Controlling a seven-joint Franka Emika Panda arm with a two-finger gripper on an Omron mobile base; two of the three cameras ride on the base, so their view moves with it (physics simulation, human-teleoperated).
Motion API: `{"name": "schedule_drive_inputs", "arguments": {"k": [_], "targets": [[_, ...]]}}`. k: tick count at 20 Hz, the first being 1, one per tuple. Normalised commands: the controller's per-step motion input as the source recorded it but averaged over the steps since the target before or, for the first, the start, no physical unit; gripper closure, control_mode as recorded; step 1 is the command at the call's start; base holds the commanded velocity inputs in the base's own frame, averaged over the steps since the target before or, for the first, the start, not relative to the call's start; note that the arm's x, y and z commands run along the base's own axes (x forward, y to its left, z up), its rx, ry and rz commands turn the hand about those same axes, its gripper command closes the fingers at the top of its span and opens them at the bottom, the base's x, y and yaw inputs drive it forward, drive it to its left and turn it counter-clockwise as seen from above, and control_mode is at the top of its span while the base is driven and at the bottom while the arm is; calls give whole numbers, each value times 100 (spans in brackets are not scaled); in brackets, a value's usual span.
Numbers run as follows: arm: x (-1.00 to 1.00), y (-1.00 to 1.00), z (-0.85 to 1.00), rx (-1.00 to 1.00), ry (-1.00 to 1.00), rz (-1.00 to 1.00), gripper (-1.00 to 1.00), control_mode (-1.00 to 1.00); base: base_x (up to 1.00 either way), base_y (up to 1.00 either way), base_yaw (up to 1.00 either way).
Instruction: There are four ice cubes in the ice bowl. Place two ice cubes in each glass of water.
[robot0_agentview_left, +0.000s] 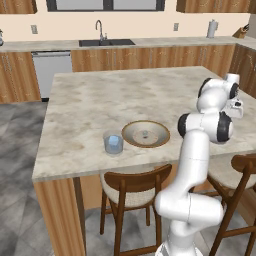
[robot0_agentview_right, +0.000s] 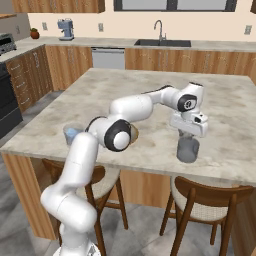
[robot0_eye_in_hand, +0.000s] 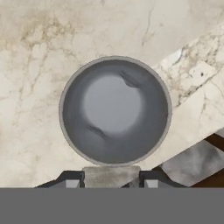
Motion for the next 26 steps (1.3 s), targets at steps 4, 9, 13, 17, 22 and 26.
{"name": "schedule_drive_inputs", "arguments": {"k": [4, 9, 13, 17, 22, 26], "targets": [[2, 0, -31, 1, 0, 0, 100, -100, 0, 0, 0], [6, -8, -14, 0, 0, 0, 100, -100, 0, 0, 0], [0, -7, -7, 0, 0, 0, 100, -100, 0, 0, 0], [9, 0, -10, 0, 0, 0, 100, -100, 0, 0, 0], [16, -2, -9, 0, 0, 0, 100, -100, 0, 0, 0], [12, -13, -2, 0, 0, 0, 100, -100, 0, 0, 0]]}}
